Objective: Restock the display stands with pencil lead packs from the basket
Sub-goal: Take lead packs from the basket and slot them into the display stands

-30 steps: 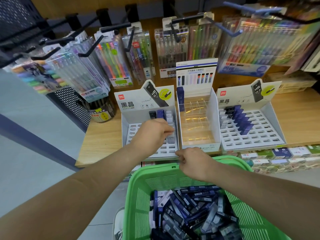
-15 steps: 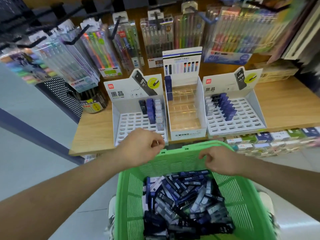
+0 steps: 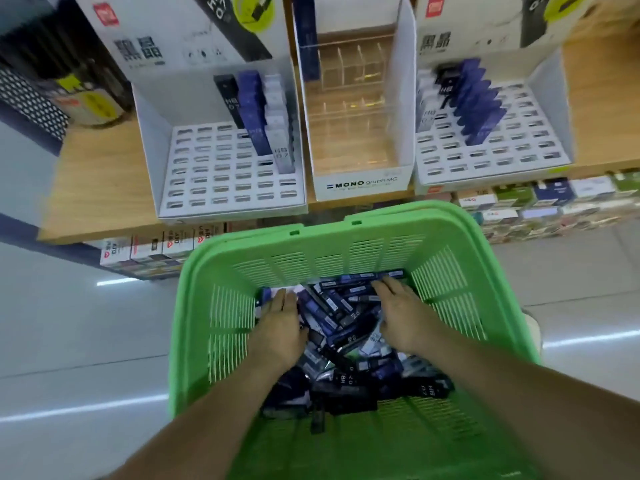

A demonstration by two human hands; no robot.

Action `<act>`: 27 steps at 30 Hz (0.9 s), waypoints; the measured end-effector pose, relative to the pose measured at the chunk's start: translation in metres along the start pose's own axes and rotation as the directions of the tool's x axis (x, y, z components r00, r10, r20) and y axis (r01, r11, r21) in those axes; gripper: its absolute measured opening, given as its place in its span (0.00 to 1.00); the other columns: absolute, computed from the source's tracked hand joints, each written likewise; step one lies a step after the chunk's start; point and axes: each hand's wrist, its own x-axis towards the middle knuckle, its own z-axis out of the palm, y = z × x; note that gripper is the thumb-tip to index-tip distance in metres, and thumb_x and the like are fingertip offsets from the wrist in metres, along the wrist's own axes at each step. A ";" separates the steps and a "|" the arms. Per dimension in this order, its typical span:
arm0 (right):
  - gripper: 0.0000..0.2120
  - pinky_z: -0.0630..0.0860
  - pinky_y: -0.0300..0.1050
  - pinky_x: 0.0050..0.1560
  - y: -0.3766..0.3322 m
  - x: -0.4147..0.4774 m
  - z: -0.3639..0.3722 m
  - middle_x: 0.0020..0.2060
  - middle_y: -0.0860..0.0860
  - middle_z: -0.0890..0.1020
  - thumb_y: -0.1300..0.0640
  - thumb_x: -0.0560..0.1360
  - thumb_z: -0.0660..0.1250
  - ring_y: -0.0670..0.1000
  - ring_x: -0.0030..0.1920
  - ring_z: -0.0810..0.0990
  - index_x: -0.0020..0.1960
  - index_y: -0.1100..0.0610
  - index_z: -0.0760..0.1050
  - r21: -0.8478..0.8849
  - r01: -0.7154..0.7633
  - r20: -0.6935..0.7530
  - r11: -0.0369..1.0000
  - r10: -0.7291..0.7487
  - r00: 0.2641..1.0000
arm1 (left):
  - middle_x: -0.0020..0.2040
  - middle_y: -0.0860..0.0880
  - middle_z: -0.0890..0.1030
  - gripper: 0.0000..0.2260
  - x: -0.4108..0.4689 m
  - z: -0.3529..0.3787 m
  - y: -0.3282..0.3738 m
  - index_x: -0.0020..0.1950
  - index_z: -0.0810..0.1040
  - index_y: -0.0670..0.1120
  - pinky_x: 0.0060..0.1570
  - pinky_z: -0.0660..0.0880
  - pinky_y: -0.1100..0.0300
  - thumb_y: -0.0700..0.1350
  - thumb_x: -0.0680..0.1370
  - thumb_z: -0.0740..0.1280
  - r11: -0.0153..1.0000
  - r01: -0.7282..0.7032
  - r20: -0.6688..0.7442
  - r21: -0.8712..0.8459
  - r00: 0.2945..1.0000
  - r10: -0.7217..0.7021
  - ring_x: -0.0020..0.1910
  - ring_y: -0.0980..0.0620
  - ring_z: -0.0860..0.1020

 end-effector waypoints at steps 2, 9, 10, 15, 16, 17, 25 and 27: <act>0.43 0.58 0.58 0.76 -0.005 0.016 0.004 0.79 0.52 0.49 0.60 0.74 0.68 0.56 0.78 0.50 0.80 0.54 0.45 -0.061 -0.009 0.006 0.998 0.010 1.000 | 0.78 0.46 0.54 0.36 0.012 0.009 0.004 0.78 0.49 0.47 0.71 0.61 0.49 0.56 0.78 0.65 0.996 0.026 -0.003 -0.084 1.000 -0.026 0.75 0.42 0.56; 0.47 0.59 0.59 0.72 -0.022 0.042 0.023 0.71 0.57 0.58 0.57 0.70 0.73 0.60 0.72 0.59 0.78 0.54 0.46 -0.227 -0.078 -0.026 0.971 0.074 0.997 | 0.71 0.47 0.64 0.39 0.033 0.026 0.041 0.75 0.57 0.49 0.62 0.65 0.41 0.70 0.72 0.61 0.968 0.239 -0.034 -0.073 0.970 -0.242 0.70 0.43 0.61; 0.46 0.61 0.59 0.71 -0.022 0.043 0.024 0.71 0.57 0.59 0.57 0.70 0.73 0.60 0.71 0.61 0.77 0.53 0.47 -0.204 -0.087 -0.032 0.975 0.082 0.996 | 0.70 0.48 0.65 0.38 0.036 0.026 0.041 0.73 0.59 0.48 0.61 0.65 0.40 0.69 0.72 0.62 0.966 0.251 -0.041 -0.067 0.966 -0.254 0.69 0.43 0.61; 0.41 0.70 0.58 0.61 -0.020 0.040 0.028 0.67 0.57 0.64 0.59 0.69 0.74 0.63 0.62 0.73 0.72 0.48 0.51 -0.094 -0.095 0.041 0.991 0.099 0.994 | 0.68 0.45 0.67 0.32 0.034 0.026 0.026 0.72 0.65 0.48 0.58 0.73 0.49 0.60 0.73 0.69 0.975 0.153 0.045 -0.160 0.988 -0.147 0.65 0.43 0.70; 0.41 0.72 0.56 0.57 -0.021 0.037 0.029 0.65 0.56 0.66 0.59 0.70 0.74 0.62 0.59 0.75 0.72 0.47 0.51 -0.085 -0.078 0.045 0.993 0.082 0.996 | 0.69 0.43 0.68 0.31 0.031 0.025 0.023 0.72 0.65 0.48 0.57 0.74 0.50 0.59 0.74 0.69 0.975 0.132 0.040 -0.180 0.991 -0.127 0.64 0.43 0.72; 0.40 0.72 0.54 0.51 -0.022 0.035 0.031 0.63 0.56 0.68 0.59 0.70 0.73 0.61 0.54 0.77 0.71 0.47 0.51 -0.079 -0.056 0.036 0.995 0.059 0.998 | 0.67 0.43 0.70 0.28 0.029 0.023 0.019 0.71 0.67 0.47 0.54 0.74 0.53 0.57 0.75 0.69 0.975 0.111 0.019 -0.194 0.994 -0.110 0.62 0.43 0.74; 0.31 0.67 0.39 0.35 -0.014 0.020 0.028 0.59 0.57 0.79 0.56 0.80 0.61 0.52 0.41 0.76 0.79 0.52 0.53 0.146 0.031 0.067 0.989 -0.041 0.997 | 0.55 0.47 0.83 0.11 0.019 0.004 0.004 0.60 0.80 0.46 0.40 0.65 0.67 0.45 0.79 0.66 0.903 0.127 -0.032 -0.411 0.988 -0.154 0.46 0.50 0.79; 0.22 0.70 0.37 0.35 -0.015 0.020 0.018 0.54 0.57 0.80 0.59 0.81 0.61 0.50 0.40 0.75 0.75 0.57 0.64 0.412 -0.077 0.090 0.908 0.043 0.995 | 0.55 0.47 0.82 0.12 0.016 -0.001 0.005 0.62 0.79 0.44 0.40 0.66 0.70 0.44 0.80 0.65 0.870 0.138 -0.035 -0.474 0.984 -0.175 0.44 0.51 0.78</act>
